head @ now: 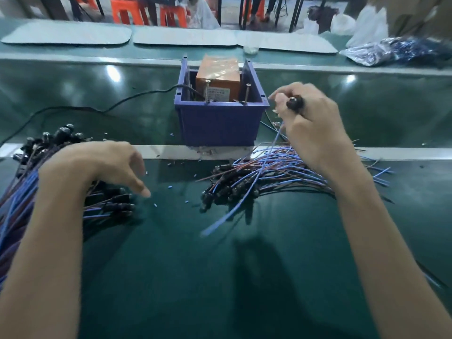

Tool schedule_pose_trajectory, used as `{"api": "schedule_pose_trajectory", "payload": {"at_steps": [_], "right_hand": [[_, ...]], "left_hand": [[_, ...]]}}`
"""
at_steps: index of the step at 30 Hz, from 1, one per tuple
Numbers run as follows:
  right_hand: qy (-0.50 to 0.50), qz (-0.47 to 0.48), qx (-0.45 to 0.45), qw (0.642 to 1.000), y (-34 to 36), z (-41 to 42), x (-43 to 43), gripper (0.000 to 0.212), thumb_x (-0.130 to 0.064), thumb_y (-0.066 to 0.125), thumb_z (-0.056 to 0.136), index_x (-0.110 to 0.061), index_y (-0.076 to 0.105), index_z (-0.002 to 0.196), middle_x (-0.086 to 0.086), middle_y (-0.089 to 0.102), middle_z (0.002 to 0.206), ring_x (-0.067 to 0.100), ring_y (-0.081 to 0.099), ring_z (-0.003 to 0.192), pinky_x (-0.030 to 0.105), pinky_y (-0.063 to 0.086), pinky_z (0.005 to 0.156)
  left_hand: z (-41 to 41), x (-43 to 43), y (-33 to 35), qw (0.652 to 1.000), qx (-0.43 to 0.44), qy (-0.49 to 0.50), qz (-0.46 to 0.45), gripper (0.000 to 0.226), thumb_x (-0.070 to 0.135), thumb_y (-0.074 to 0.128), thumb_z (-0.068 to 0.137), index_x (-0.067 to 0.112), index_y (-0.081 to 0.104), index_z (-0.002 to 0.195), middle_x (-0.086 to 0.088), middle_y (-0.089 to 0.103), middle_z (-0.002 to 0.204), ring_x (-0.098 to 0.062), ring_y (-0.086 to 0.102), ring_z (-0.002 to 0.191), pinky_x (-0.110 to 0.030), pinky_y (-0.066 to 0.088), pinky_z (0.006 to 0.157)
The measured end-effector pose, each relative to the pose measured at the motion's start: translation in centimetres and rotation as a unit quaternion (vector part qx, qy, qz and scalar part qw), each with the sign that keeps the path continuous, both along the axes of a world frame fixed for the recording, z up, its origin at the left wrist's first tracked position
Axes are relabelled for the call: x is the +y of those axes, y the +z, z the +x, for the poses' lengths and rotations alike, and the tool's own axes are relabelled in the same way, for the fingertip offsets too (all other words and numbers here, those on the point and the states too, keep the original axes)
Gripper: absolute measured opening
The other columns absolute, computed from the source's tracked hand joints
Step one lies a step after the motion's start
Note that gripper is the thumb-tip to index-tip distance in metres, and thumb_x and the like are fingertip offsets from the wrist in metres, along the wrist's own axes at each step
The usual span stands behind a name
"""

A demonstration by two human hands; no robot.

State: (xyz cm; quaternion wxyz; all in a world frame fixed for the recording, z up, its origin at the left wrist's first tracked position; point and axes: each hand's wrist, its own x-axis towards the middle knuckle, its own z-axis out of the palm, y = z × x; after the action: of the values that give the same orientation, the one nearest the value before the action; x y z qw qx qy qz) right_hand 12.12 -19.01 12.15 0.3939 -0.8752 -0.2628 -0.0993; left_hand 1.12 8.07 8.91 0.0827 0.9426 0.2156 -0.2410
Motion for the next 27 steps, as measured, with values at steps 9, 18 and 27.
{"api": "schedule_pose_trajectory", "payload": {"at_steps": [9,18,27], "right_hand": [[-0.143,-0.046,-0.266,0.952,-0.4,-3.1,2.2,0.053,-0.001,0.039,0.067,-0.005,0.055,0.118,0.024,0.046,0.123,0.025,0.029,0.117,0.046,0.04,0.09],[0.033,-0.375,-0.059,0.924,-6.7,-1.8,4.0,0.036,-0.024,0.039,0.094,-0.012,0.043,0.128,0.007,0.037,0.131,0.026,0.03,0.124,0.042,0.022,0.103],[0.137,-0.343,0.004,0.929,-6.8,0.7,2.3,0.032,-0.025,0.043,0.097,-0.022,0.06,0.124,-0.005,0.056,0.132,0.023,0.033,0.112,0.042,0.03,0.094]], "left_hand": [[-0.4,1.6,-1.7,0.997,0.03,0.064,-0.04,0.044,0.027,0.094,0.053,0.028,0.066,0.087,0.012,0.07,0.086,-0.012,0.064,0.084,-0.027,0.048,0.082],[-0.7,2.8,-2.6,0.994,0.006,0.084,-0.072,0.028,0.014,0.09,0.061,0.018,0.068,0.078,0.006,0.068,0.069,-0.014,0.061,0.071,-0.025,0.04,0.066],[-0.4,2.9,-3.0,0.99,0.017,0.099,-0.101,0.028,0.01,0.089,0.063,0.013,0.065,0.077,0.0,0.067,0.07,-0.019,0.06,0.072,-0.026,0.042,0.069]]}}
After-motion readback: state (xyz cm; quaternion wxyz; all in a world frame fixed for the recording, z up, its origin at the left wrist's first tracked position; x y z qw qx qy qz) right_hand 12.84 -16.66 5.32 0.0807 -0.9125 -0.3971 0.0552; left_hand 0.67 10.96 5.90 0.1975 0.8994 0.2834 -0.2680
